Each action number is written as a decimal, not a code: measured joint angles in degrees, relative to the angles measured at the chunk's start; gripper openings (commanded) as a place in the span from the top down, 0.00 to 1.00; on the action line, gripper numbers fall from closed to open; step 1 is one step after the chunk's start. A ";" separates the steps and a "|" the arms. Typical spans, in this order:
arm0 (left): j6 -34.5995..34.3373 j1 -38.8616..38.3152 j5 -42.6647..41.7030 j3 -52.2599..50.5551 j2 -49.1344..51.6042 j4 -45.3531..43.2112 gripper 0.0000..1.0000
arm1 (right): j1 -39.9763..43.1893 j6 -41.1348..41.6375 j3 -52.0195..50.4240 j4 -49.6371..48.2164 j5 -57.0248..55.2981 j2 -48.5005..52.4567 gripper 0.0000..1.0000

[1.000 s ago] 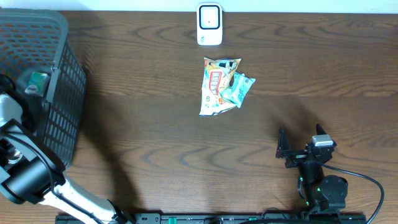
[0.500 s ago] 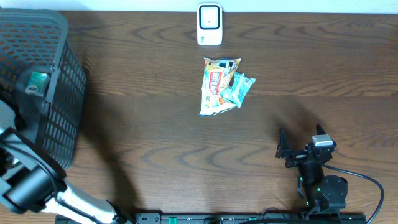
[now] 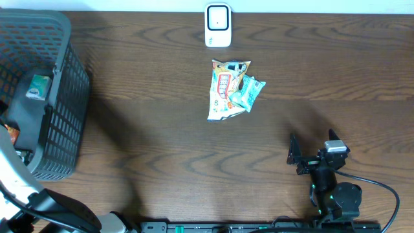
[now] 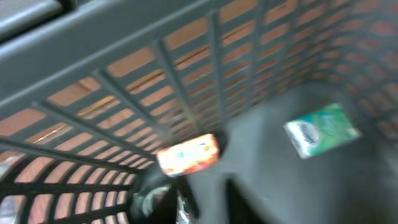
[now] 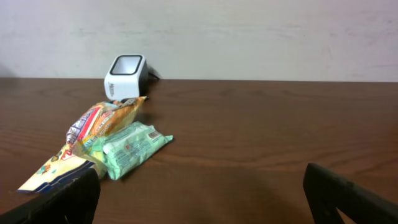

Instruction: Scan the item barcode

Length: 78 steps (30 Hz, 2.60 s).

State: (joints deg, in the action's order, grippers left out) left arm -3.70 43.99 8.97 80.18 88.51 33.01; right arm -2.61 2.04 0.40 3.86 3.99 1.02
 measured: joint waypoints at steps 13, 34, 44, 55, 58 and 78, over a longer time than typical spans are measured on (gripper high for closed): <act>16.70 0.00 2.19 0.00 11.10 3.82 0.33 | 0.00 0.02 0.00 0.00 0.00 0.00 0.01; 29.22 1.38 8.59 0.00 22.73 -2.05 0.33 | 0.00 0.02 0.00 0.00 0.00 0.00 0.01; 29.24 6.05 5.97 0.00 22.73 -2.75 0.38 | 0.00 0.02 0.00 0.00 0.00 0.00 0.01; 29.24 6.93 -0.48 0.00 22.73 -4.35 0.46 | 0.00 0.00 0.00 0.00 0.00 0.00 0.01; 29.24 6.93 -3.21 0.00 22.73 -5.16 0.39 | 0.00 0.00 0.00 0.00 0.00 0.00 0.01; 28.55 6.93 -6.29 0.00 25.14 -5.84 0.92 | 0.00 0.00 0.00 0.00 0.00 0.00 0.01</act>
State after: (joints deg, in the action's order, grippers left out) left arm 24.84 50.92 2.68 80.18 113.65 27.18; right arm -2.61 2.04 0.40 3.86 3.99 1.02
